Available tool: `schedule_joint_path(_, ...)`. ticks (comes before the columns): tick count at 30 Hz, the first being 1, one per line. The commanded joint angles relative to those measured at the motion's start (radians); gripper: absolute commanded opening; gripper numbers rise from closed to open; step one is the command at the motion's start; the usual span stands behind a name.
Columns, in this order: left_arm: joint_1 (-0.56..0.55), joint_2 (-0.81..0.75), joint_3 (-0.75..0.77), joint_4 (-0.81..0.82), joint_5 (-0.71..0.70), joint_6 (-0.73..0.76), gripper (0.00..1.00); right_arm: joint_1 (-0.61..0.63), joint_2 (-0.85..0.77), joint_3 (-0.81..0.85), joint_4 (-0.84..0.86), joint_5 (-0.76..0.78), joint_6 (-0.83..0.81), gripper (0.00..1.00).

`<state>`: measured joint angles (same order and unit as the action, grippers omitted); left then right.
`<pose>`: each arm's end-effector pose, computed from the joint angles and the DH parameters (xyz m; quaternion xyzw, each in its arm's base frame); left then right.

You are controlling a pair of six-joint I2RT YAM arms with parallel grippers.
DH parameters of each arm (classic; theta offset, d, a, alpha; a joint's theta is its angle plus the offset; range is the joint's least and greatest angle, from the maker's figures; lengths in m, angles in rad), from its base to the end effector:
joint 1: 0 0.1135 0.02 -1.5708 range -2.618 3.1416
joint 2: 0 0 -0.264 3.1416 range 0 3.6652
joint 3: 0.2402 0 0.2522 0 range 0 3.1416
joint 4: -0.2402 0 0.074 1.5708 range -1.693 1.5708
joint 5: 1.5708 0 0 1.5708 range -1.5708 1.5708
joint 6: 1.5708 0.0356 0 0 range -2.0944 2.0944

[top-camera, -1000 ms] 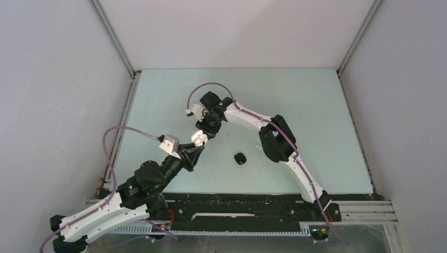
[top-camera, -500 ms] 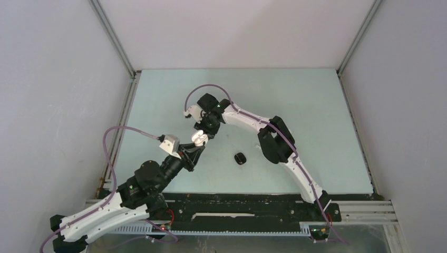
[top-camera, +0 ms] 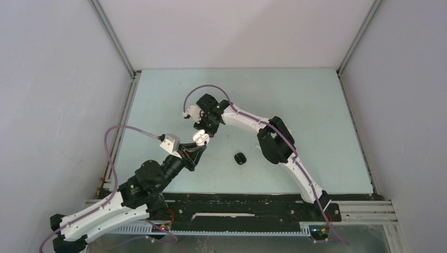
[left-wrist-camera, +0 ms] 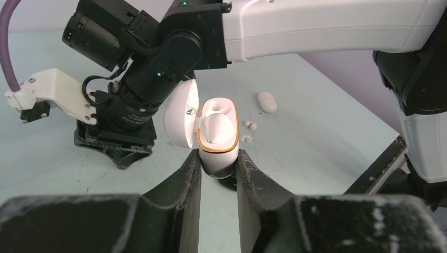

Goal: Insert the wireless bluetooth earbuds into the charging case
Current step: Pick up the earbud from the center of the board.

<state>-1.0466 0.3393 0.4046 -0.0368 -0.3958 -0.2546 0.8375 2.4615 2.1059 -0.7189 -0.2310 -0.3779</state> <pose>0.0711 -0.0956 0.2803 0.1335 0.6849 -0.3168 0.6425 0.3470 0.3974 0.1549 -0.5730 0.7744 0.1643 0.2121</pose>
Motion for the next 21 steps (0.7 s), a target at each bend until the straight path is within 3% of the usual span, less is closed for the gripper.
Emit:
schedule_joint_path(1,0.005,0.010,-0.002,0.067,0.012,-0.012,0.00,0.003,0.007,-0.029,-0.013,0.047,-0.029,0.32)
schedule_joint_path(10,0.005,0.029,-0.005,0.079,0.020,-0.015,0.00,0.002,-0.082,-0.119,-0.010,0.066,-0.028,0.17)
schedule_joint_path(15,0.005,0.036,-0.027,0.108,0.020,-0.017,0.00,-0.023,-0.262,-0.256,0.039,0.044,0.010,0.04)
schedule_joint_path(21,0.005,0.070,-0.069,0.186,0.030,-0.017,0.00,-0.077,-0.536,-0.421,0.064,-0.037,0.059,0.00)
